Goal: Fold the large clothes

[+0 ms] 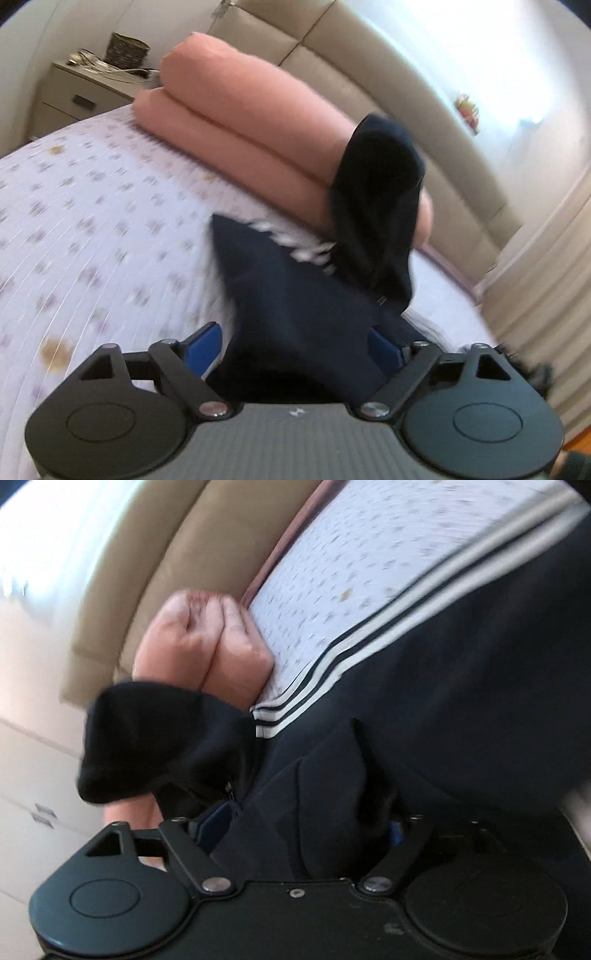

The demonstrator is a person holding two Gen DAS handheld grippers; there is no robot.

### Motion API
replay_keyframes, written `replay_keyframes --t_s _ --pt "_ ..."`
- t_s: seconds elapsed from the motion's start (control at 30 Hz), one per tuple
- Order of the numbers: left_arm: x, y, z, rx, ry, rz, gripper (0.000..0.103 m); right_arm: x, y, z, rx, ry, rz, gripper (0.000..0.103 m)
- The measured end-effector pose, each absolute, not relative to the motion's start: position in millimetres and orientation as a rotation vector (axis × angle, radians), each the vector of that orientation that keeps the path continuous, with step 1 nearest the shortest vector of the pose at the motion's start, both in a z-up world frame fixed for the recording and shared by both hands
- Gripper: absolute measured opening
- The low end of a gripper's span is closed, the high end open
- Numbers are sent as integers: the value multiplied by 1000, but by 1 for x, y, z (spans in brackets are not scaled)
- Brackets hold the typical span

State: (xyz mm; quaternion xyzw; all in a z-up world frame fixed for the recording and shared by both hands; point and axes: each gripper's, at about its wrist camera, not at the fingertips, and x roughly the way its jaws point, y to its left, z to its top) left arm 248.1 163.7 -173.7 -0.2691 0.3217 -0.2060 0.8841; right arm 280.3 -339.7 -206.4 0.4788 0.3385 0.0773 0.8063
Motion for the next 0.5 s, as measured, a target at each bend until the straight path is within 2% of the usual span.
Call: replay_keyframes --t_s 0.03,0.07,0.1,0.17,0.23,0.3,0.33,0.37,0.43,0.47,0.5 --pt "264 166 -177 -586 692 -454 101 288 -334 -203 980 743 166 99" --pt "278 167 -183 -603 712 -466 100 293 -329 -199 933 757 162 99" --pt "298 166 -191 -618 754 -480 99 294 -326 -196 899 764 158 99" --pt "335 164 -207 -606 850 -467 89 297 -319 -190 835 783 153 99" --pt "358 164 -209 -639 789 -494 89 301 -315 -188 795 797 155 99" --pt "380 160 -213 -688 809 -515 83 303 -314 -188 784 804 152 98" --pt "388 157 -215 -671 821 -511 62 302 -316 -189 795 805 149 98" --pt "394 153 -216 -624 849 -489 11 299 -319 -190 807 808 145 94" --pt "389 141 -211 -468 822 -479 7 294 -320 -186 778 808 107 64" --pt "382 138 -202 -406 774 -488 6 290 -319 -182 748 797 80 23" --pt "375 135 -195 -382 708 -503 6 284 -320 -178 734 786 55 13"
